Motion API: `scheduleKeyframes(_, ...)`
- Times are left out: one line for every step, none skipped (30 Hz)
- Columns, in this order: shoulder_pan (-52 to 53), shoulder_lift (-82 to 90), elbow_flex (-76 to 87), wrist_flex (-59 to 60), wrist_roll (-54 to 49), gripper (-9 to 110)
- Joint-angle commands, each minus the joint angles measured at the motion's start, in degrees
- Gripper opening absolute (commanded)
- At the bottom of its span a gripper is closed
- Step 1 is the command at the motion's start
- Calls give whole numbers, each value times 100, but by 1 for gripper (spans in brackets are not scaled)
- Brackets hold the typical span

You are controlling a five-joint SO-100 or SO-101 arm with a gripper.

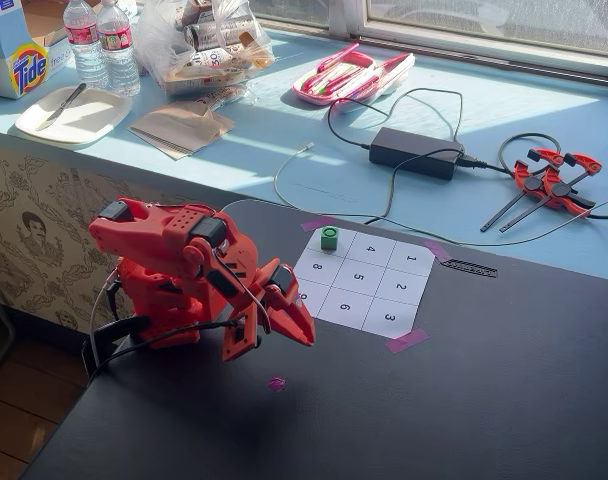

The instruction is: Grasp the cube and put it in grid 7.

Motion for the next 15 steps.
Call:
scheduleKeyframes(-9,62,404,158,-26,1)
scheduleKeyframes(-18,62,404,237,-26,1)
scheduleKeyframes(-35,62,404,316,-18,1)
scheduleKeyframes(-44,62,404,343,-18,1)
scheduleKeyframes(-44,62,404,360,-9,1)
scheduleKeyframes(-44,62,404,378,-9,1)
scheduleKeyframes(-44,62,404,378,-9,0)
scheduleKeyframes(-44,62,404,378,-9,0)
scheduleKeyframes(-44,62,404,378,-9,0)
scheduleKeyframes(-44,62,404,378,-9,0)
scheduleKeyframes(-44,62,404,378,-18,1)
scheduleKeyframes(-44,62,404,378,-18,1)
scheduleKeyframes(-26,62,404,378,-9,1)
scheduleKeyframes(-9,62,404,378,9,1)
scheduleKeyframes(0,53,404,378,18,1)
